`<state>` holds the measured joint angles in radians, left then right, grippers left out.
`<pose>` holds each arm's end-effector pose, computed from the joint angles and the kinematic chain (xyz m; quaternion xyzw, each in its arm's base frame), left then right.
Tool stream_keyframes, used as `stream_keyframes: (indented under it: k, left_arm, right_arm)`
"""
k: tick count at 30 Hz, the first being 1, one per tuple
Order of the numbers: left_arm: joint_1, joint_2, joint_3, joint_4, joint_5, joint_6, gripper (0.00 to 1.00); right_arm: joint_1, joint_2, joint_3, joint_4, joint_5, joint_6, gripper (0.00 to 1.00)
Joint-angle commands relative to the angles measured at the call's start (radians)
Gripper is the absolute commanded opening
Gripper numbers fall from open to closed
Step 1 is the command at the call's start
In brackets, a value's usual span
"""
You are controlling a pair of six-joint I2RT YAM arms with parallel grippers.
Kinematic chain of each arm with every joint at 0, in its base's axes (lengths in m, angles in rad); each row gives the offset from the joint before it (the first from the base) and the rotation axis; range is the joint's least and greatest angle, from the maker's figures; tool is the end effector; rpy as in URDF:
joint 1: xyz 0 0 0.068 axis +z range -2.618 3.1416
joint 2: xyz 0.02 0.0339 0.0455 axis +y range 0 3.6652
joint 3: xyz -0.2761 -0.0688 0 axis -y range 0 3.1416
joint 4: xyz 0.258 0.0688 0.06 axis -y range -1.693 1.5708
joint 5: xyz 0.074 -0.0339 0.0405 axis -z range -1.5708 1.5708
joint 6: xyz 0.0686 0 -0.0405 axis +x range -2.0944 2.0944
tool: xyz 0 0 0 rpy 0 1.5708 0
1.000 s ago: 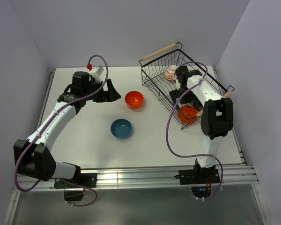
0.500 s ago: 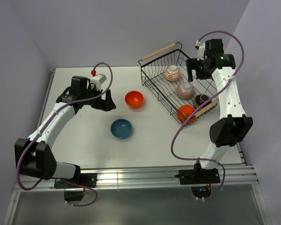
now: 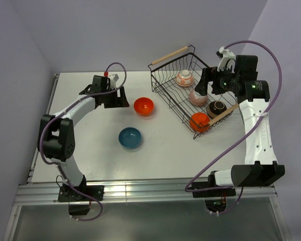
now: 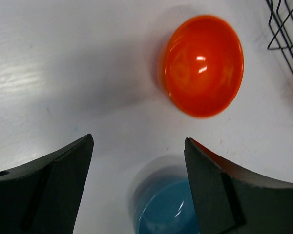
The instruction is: Load the bowls into the dish rack
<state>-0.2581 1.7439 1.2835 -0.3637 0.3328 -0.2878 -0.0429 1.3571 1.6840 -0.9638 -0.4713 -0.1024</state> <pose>0.4000 -0.1288 0.2227 0.0468 0.9190 -0.2455 0.3048 0.2962 0.0185 0.4426 -0.1309 0.8648 0.1762 0.4517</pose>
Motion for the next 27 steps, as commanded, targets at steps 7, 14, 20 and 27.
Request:
stream_keyframes:
  k: [7,14,20,27]
  left_arm:
    - [-0.088,0.160,0.148,0.160,-0.063,-0.154,0.79]
    - [-0.127,0.276,0.226,0.147,-0.139,-0.171,0.74]
    - [-0.151,0.330,0.250,0.135,-0.173,-0.169,0.64]
    - [-0.155,0.350,0.272,0.086,-0.167,-0.175,0.39]
  right_arm:
    - [-0.037,-0.024,-0.066,0.091,-0.095,0.044,0.98]
    - [-0.043,-0.015,-0.072,0.097,-0.102,0.053,0.98]
    - [-0.045,-0.009,-0.069,0.105,-0.112,0.064,0.98]
    - [-0.045,-0.010,-0.082,0.108,-0.164,0.101,0.98]
